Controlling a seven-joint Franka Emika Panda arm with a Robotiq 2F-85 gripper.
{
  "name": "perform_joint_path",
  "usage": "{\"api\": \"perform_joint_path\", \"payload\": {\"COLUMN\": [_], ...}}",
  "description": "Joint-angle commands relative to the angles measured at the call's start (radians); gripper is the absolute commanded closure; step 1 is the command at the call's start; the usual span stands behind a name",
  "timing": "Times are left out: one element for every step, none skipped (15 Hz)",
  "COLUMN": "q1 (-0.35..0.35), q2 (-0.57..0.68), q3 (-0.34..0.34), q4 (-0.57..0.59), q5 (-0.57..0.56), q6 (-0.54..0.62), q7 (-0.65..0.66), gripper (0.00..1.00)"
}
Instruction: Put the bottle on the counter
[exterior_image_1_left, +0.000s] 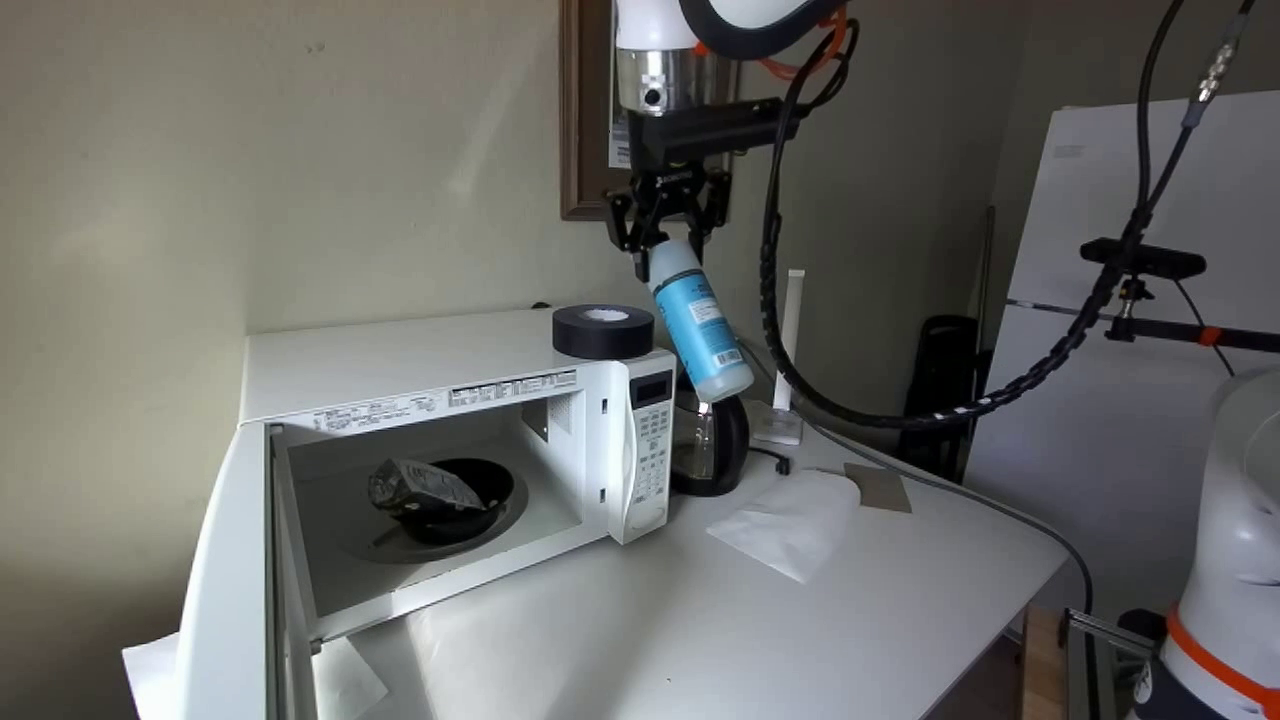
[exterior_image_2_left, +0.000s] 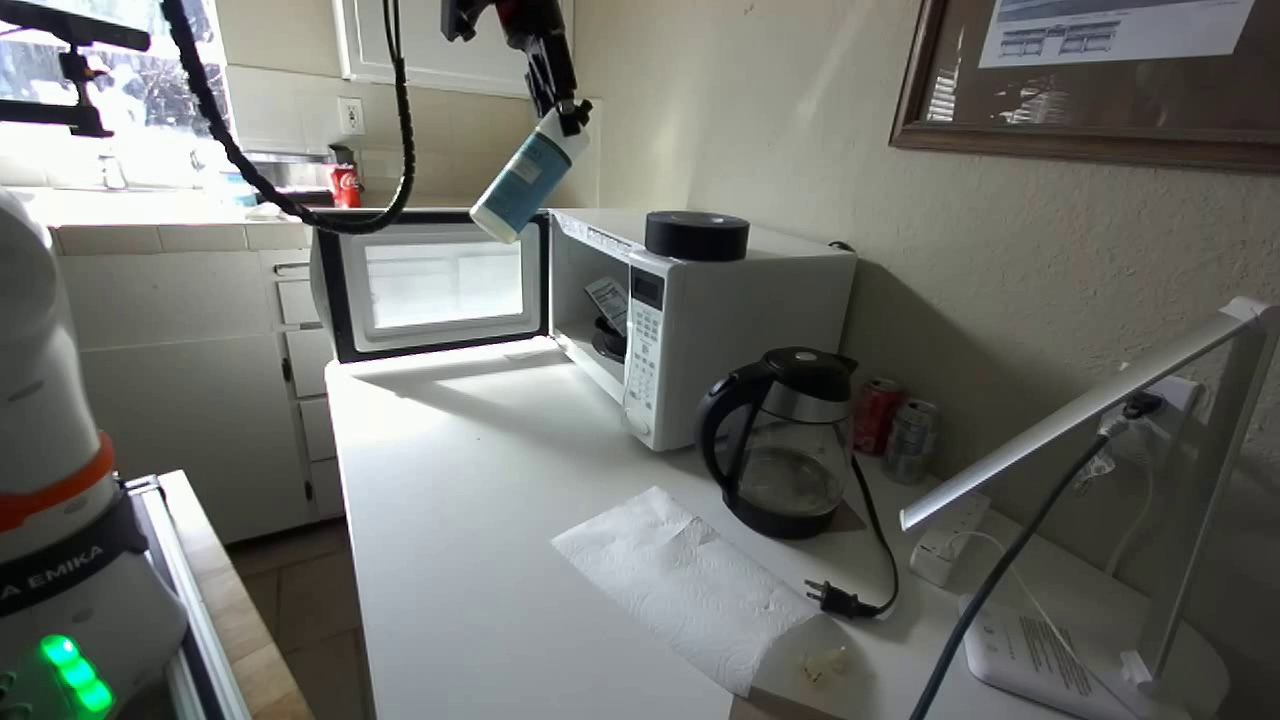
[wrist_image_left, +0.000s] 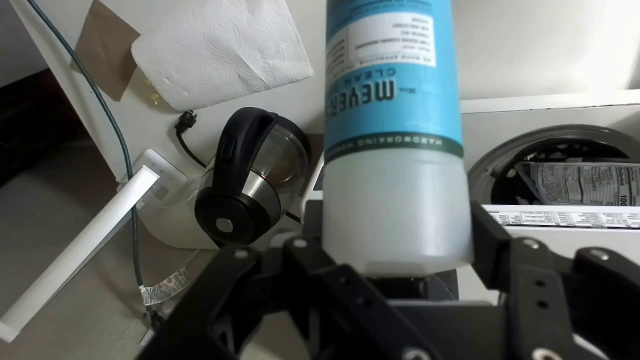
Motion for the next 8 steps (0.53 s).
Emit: {"api": "perform_joint_path", "payload": {"q1": [-0.018, -0.019, -0.019, -0.019, -0.019, -0.023, -0.027, -0.031], "q2": [-0.001, -0.002, -0.002, -0.002, -0.002, -0.021, -0.048, -0.078], "q3": [0.017, 0.017, 0.017, 0.017, 0.017, 0.021, 0.019, 0.018], "q4": [0.002, 0.002, 0.002, 0.002, 0.002, -0.033, -0.079, -0.135], "q5": [0.003, 0.003, 0.003, 0.003, 0.003, -0.018, -0.02, -0.025], "q6": [-0.001, -0.001, -0.001, -0.001, -0.001, 0.034, 0.074, 0.121], "q7": [-0.002, -0.002, -0.002, -0.002, -0.002, 0.051, 0.09, 0.134], "gripper": [0.32, 0.32, 0.32, 0.32, 0.57, 0.57, 0.57, 0.57]}}
